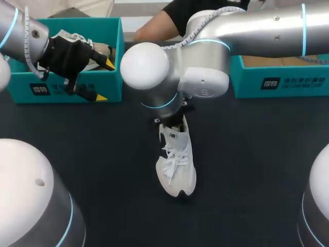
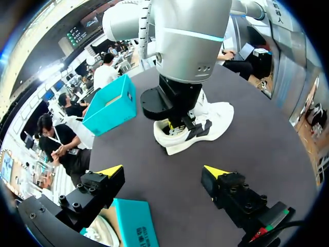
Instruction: Take the shoe out of the shoebox, open the shoe tongue, remove and reinsert the insole, then place the shoe into the shoebox
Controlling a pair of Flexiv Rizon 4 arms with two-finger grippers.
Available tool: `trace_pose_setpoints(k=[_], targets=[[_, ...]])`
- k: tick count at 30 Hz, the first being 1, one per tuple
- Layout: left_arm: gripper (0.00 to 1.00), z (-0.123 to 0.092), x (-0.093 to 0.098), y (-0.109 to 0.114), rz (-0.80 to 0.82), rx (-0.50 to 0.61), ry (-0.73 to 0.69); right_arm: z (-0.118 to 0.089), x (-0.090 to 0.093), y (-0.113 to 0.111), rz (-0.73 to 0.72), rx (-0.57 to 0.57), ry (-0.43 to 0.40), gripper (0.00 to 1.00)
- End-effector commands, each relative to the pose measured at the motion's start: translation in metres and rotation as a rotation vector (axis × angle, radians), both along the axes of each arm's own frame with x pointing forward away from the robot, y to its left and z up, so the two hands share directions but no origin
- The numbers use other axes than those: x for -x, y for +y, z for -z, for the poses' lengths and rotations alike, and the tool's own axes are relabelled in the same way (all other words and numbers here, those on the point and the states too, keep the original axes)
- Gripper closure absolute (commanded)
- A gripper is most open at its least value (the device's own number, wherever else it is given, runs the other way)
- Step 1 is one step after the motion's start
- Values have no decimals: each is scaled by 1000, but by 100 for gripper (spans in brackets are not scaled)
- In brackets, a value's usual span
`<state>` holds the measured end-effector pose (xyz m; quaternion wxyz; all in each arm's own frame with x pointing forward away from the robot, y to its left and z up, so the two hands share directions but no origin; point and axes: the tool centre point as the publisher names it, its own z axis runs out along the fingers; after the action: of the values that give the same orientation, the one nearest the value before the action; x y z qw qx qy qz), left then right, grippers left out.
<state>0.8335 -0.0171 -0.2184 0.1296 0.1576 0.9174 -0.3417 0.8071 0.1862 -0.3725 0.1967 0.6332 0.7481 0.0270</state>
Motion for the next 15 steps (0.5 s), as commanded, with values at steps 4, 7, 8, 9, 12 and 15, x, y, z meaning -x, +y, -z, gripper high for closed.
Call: trace_pose_setpoints(k=[4, 7, 8, 9, 12, 15], targets=[[0, 0, 1, 0, -1, -4, -1, 28, -4, -5, 5, 23, 38, 100], [0, 0, 1, 0, -1, -4, -1, 36, -5, -6, 10, 8, 55, 100], [0, 0, 1, 0, -1, -4, -1, 38, -5, -6, 10, 7, 56, 100], [0, 0, 1, 0, -1, -4, -1, 40, -6, -5, 9, 4, 62, 100], [0, 0, 1, 0, -1, -4, -1, 42, -6, 2, -13, -43, 71, 100], [0, 0, 1, 0, -1, -4, -1, 37, -5, 11, -55, -101, 68, 100]])
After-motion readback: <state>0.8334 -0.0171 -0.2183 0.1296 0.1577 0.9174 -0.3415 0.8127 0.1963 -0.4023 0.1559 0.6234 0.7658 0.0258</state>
